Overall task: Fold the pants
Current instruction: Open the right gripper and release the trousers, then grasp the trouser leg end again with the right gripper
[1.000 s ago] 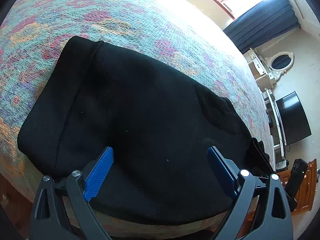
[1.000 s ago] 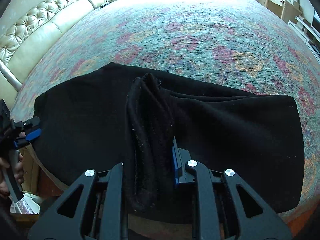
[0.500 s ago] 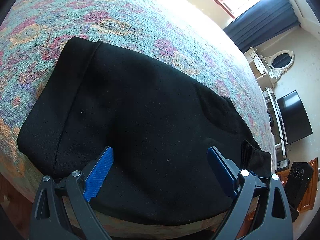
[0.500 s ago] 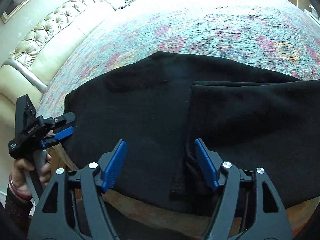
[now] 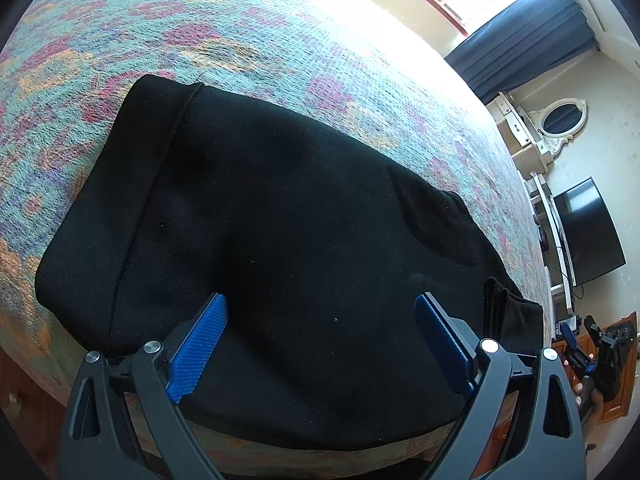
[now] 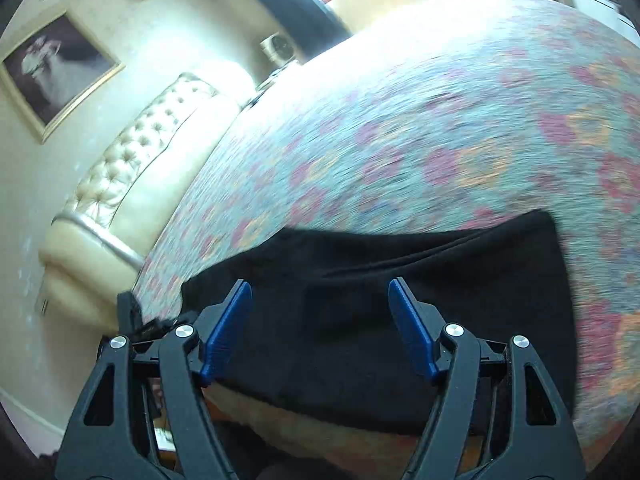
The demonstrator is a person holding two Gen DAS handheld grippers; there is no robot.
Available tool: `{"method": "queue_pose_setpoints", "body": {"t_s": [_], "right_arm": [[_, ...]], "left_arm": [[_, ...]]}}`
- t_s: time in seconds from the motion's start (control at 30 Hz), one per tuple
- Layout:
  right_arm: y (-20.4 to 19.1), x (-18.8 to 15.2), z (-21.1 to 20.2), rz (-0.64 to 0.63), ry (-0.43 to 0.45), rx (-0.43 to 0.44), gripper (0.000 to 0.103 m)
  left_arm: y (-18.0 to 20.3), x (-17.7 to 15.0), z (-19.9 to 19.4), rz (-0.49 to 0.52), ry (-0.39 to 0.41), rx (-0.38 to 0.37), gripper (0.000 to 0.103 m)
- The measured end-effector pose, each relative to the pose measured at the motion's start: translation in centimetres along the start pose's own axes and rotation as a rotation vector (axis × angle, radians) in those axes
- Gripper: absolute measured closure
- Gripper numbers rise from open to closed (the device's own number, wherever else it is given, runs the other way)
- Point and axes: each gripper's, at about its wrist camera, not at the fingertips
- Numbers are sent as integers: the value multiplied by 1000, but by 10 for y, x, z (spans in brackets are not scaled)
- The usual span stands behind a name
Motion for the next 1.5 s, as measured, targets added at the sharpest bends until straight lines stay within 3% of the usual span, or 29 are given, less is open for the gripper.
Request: {"method": "queue_pose_setpoints", "body": {"t_s": [0.13, 0.33, 0.37, 0.4, 0.43, 0.47, 0.53, 0.63, 0.8, 0.97, 1.03, 1.07, 1.1, 1.23, 1.4, 1.5], "right_arm": [[93, -13, 5, 235, -31, -34, 29], [130, -24, 46, 361, -38, 133, 30], [132, -22, 51, 369, -37, 156, 40], [134, -23, 56, 385, -43, 174, 57], [137, -23, 62, 400, -57, 167, 63], [139, -24, 67, 398, -67, 165, 76], [144, -28, 69, 404, -59, 177, 80], [145, -29, 69, 424, -56, 194, 80], [150, -38, 58, 459, -52, 256, 69], [157, -60, 38, 504, -47, 322, 65], [158, -68, 32, 495, -58, 316, 70], [157, -70, 32, 475, -81, 289, 80], [155, -71, 33, 453, -90, 272, 84], [149, -74, 30, 480, -71, 251, 83], [142, -80, 16, 460, -82, 309, 57], [137, -88, 6, 461, -90, 323, 54]], "left_arm": [[1, -1, 0, -1, 0, -2, 10], [0, -1, 1, -1, -3, -8, 10], [0, -1, 1, 1, -2, -6, 10], [0, -1, 1, 5, -2, -3, 10], [1, -1, 1, 9, -2, 1, 10], [2, -2, 2, 13, -1, 4, 10], [3, -4, 2, 20, 0, 9, 10], [6, -3, 4, 25, 0, 13, 10], [6, -3, 5, 23, -3, 5, 9], [6, -4, 7, 29, -1, 11, 9], [6, -5, 6, 32, 0, 14, 9], [6, -5, 6, 32, 0, 14, 9], [7, -6, 6, 32, 0, 14, 9], [6, -5, 6, 35, -3, 12, 9], [3, -4, 6, 22, -6, -2, 9], [2, -4, 6, 24, -4, 2, 9]]}}
Point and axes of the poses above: each gripper's, at about its wrist camera, not at the fingertips, and z roughly the way its jaws point, y to its right, x to its top, and after that the axes turned 15 degrees about -z, right-handed
